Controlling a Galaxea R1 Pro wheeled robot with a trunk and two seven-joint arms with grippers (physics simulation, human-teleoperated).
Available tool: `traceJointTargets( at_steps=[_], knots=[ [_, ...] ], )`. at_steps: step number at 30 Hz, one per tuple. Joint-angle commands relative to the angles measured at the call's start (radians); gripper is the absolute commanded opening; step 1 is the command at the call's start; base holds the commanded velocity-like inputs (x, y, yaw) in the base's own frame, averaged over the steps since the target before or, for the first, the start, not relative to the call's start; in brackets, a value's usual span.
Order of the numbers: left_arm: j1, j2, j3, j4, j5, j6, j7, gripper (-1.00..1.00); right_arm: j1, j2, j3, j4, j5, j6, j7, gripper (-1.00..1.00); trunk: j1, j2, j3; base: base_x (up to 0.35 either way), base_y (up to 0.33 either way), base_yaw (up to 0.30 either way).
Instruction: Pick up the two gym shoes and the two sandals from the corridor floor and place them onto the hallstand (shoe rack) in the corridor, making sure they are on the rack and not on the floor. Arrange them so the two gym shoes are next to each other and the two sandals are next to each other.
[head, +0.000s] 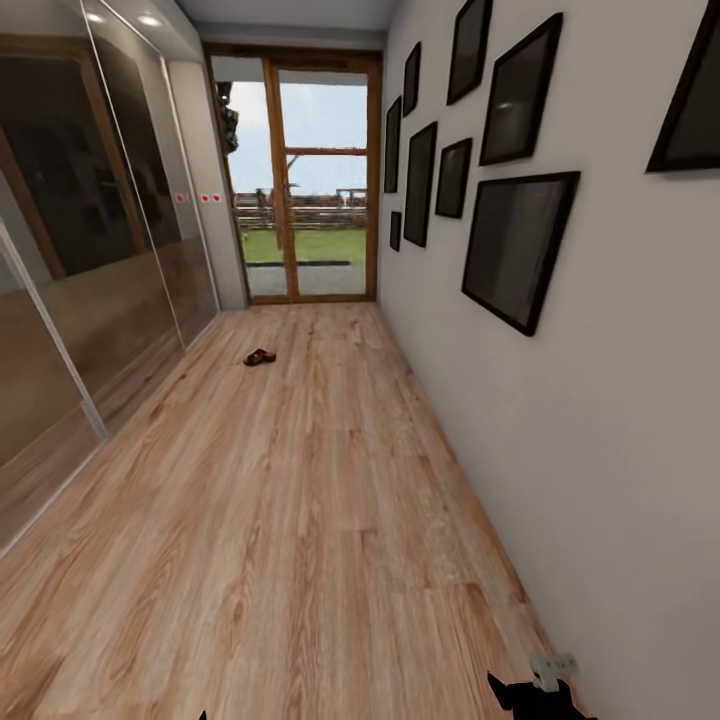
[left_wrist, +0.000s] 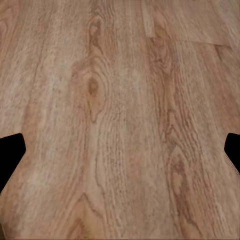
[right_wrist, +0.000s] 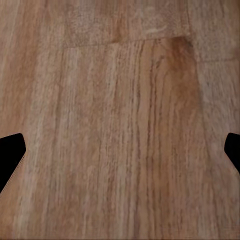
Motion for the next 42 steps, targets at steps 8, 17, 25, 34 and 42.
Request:
traceJointTargets(
  at_steps=[8, 17, 25, 34, 42],
  knots=[
    [-0.001, 0.000, 0.005, 0.001, 0.005, 0.000, -0.010, 1.00, -0.001, 0.000, -0.002, 0.001, -0.008, -0.001, 0.008, 1.00, 0.000, 0.000, -0.001, 0.338, 0.000, 0.000],
    [-0.001, 0.000, 0.005, 0.001, 0.004, 0.000, -0.010, 1.00, -0.001, 0.000, -0.002, 0.001, -0.008, -0.001, 0.008, 1.00, 0.000, 0.000, -0.001, 0.338, 0.000, 0.000],
    [-0.001, 0.000, 0.005, 0.001, 0.005, 0.000, -0.010, 1.00, -0.001, 0.000, -0.001, 0.001, -0.008, 0.000, 0.009, 1.00, 0.000, 0.000, -0.001, 0.338, 0.000, 0.000],
    [-0.001, 0.000, 0.005, 0.001, 0.004, 0.000, -0.010, 1.00, -0.001, 0.000, -0.001, 0.001, -0.008, 0.000, 0.009, 1.00, 0.000, 0.000, -0.001, 0.338, 0.000, 0.014],
    [-0.001, 0.000, 0.005, 0.001, 0.004, 0.000, -0.010, 1.00, -0.001, 0.000, -0.002, 0.001, -0.008, -0.001, 0.008, 1.00, 0.000, 0.000, -0.001, 0.338, 0.000, 0.208]
  ],
)
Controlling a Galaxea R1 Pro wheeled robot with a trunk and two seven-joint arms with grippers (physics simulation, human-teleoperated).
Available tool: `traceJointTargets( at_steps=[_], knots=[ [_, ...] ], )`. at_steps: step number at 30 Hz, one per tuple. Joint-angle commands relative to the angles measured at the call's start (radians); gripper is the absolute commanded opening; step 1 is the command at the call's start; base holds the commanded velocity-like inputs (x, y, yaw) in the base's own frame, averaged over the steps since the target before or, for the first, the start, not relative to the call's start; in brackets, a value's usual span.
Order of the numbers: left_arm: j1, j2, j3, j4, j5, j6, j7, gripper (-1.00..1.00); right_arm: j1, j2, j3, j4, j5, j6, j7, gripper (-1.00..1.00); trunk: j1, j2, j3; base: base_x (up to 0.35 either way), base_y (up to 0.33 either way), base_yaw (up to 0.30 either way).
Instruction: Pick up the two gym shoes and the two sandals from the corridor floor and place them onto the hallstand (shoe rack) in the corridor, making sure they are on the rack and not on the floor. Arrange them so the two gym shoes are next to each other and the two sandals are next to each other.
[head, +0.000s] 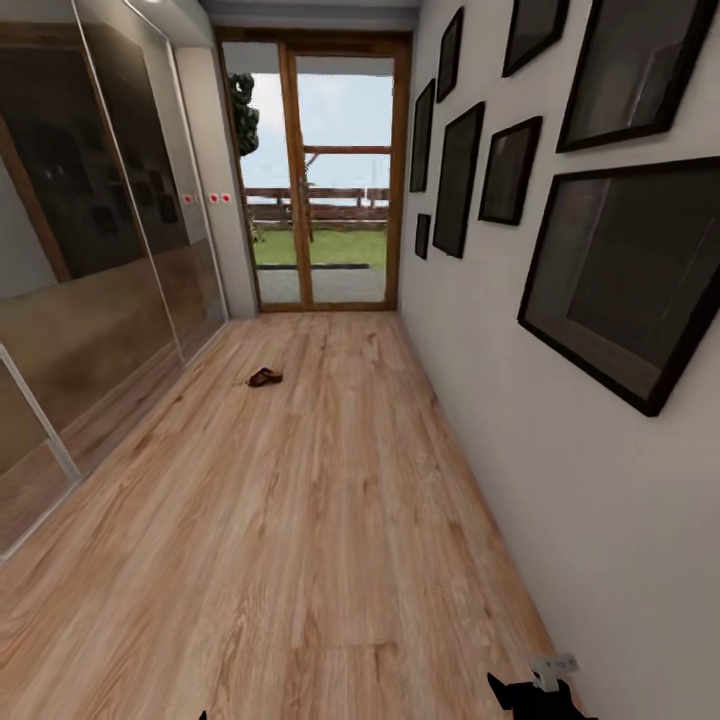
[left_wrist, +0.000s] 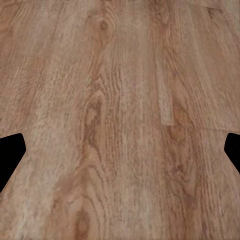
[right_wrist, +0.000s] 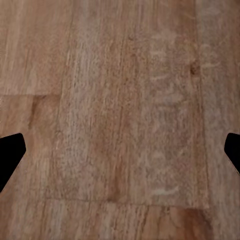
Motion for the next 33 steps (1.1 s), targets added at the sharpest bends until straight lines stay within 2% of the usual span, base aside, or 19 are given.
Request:
traceJointTargets(
  at_steps=[1, 33],
  knots=[
    [-0.001, 0.000, 0.005, 0.001, 0.005, 0.000, -0.010, 1.00, 0.000, 0.000, -0.002, 0.001, -0.008, -0.001, 0.008, 1.00, 0.000, 0.000, -0.001, 0.338, 0.000, 0.117],
    [-0.001, 0.000, 0.005, 0.001, 0.005, 0.000, -0.010, 1.00, 0.000, -0.003, -0.003, 0.001, -0.008, -0.001, 0.009, 1.00, 0.000, 0.000, -0.001, 0.338, 0.000, 0.011]
  ],
)
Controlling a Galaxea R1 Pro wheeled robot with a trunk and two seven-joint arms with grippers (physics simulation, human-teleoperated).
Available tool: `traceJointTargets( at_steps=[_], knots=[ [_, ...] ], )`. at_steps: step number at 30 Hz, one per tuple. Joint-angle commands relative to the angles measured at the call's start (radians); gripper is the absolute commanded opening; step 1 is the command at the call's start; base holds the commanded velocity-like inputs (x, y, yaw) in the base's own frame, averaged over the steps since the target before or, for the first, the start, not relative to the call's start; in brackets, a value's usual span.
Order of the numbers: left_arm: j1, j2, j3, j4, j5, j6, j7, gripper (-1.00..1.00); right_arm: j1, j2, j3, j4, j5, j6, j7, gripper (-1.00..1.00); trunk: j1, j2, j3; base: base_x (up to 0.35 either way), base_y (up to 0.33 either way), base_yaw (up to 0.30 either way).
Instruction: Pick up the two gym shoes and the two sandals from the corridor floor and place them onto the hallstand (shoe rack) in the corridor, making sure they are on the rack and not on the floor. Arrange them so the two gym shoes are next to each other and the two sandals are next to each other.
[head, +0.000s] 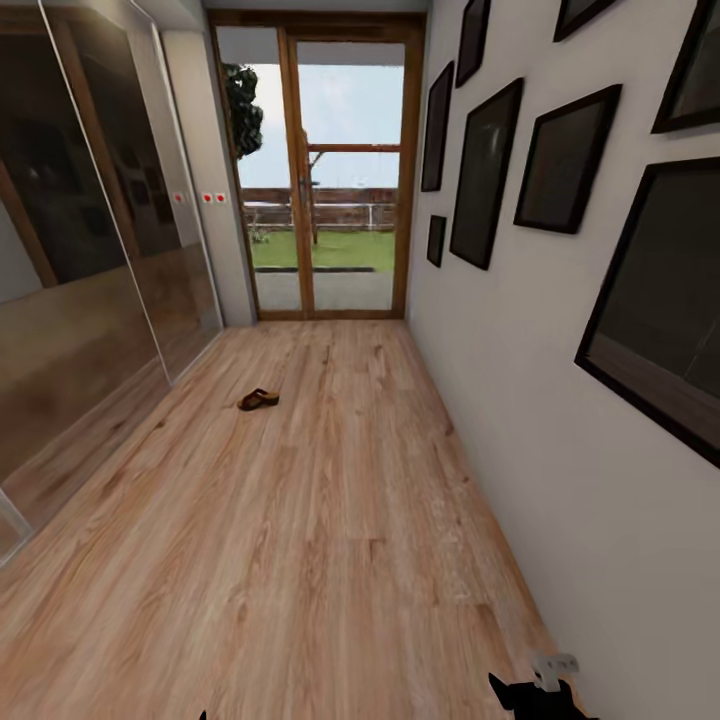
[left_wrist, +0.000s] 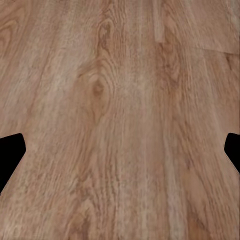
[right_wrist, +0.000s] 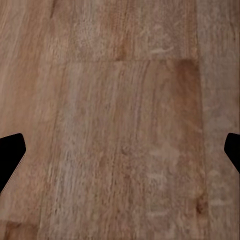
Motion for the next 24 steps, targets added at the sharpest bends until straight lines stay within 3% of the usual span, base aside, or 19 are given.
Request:
traceJointTargets(
  at_steps=[1, 12, 24],
  knots=[
    [-0.001, 0.000, 0.005, 0.001, 0.005, 0.000, -0.010, 1.00, -0.001, 0.000, -0.001, 0.001, -0.008, -0.001, 0.007, 1.00, 0.000, 0.000, -0.001, 0.338, 0.000, 0.000],
    [-0.001, 0.000, 0.005, 0.001, 0.005, 0.000, -0.010, 1.00, -0.001, 0.001, -0.001, 0.000, -0.009, -0.001, 0.007, 1.00, 0.000, 0.000, -0.001, 0.338, 0.000, 0.019],
    [-0.001, 0.000, 0.005, 0.001, 0.005, 0.000, -0.010, 1.00, -0.001, 0.002, -0.001, 0.000, -0.009, -0.001, 0.007, 1.00, 0.000, 0.000, -0.001, 0.338, 0.000, 0.254]
  ],
)
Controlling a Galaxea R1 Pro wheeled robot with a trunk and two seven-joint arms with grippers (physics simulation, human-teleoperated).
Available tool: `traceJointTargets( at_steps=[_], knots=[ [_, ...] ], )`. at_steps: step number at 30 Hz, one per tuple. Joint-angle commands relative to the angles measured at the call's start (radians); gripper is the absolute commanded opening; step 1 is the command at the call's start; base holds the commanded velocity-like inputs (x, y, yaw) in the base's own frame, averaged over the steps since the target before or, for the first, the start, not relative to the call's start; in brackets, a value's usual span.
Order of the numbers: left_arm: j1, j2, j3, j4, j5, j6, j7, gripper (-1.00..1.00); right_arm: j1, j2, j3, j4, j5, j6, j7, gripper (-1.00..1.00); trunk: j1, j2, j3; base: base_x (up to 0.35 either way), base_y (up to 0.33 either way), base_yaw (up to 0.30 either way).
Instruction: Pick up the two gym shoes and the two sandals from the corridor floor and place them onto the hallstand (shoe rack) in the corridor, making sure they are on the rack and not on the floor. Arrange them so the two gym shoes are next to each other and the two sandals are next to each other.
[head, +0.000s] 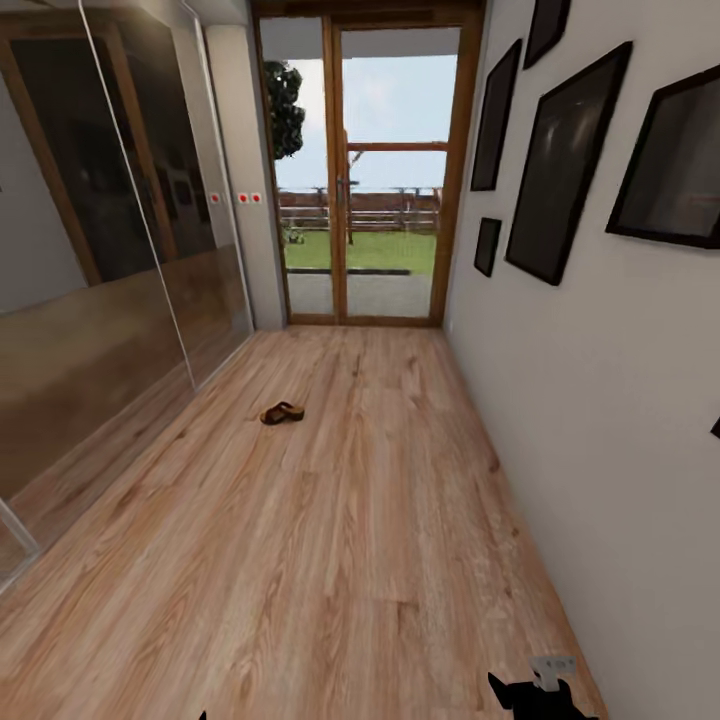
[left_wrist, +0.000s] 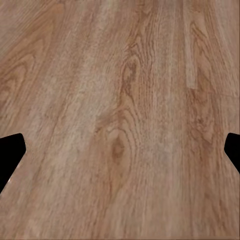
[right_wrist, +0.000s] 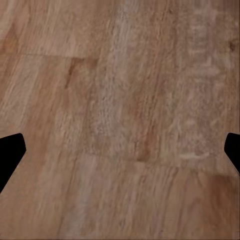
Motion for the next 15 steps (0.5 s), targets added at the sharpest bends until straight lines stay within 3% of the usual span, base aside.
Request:
traceJointTargets(
  at_steps=[1, 10, 15],
  knots=[
    [-0.001, 0.000, 0.005, 0.001, 0.005, 0.000, -0.010, 1.00, 0.000, -0.001, -0.002, 0.001, -0.008, -0.001, 0.008, 1.00, 0.000, 0.000, -0.001, 0.338, 0.000, 0.276],
    [-0.001, 0.000, 0.005, 0.001, 0.005, 0.000, -0.010, 1.00, 0.000, 0.000, -0.002, 0.001, -0.008, -0.001, 0.008, 1.00, 0.000, 0.000, -0.001, 0.338, 0.000, 0.275],
    [-0.001, 0.000, 0.005, 0.001, 0.005, 0.000, -0.010, 1.00, 0.000, 0.000, -0.002, 0.001, -0.007, -0.001, 0.008, 1.00, 0.000, 0.000, -0.001, 0.338, 0.000, 0.107]
  ],
)
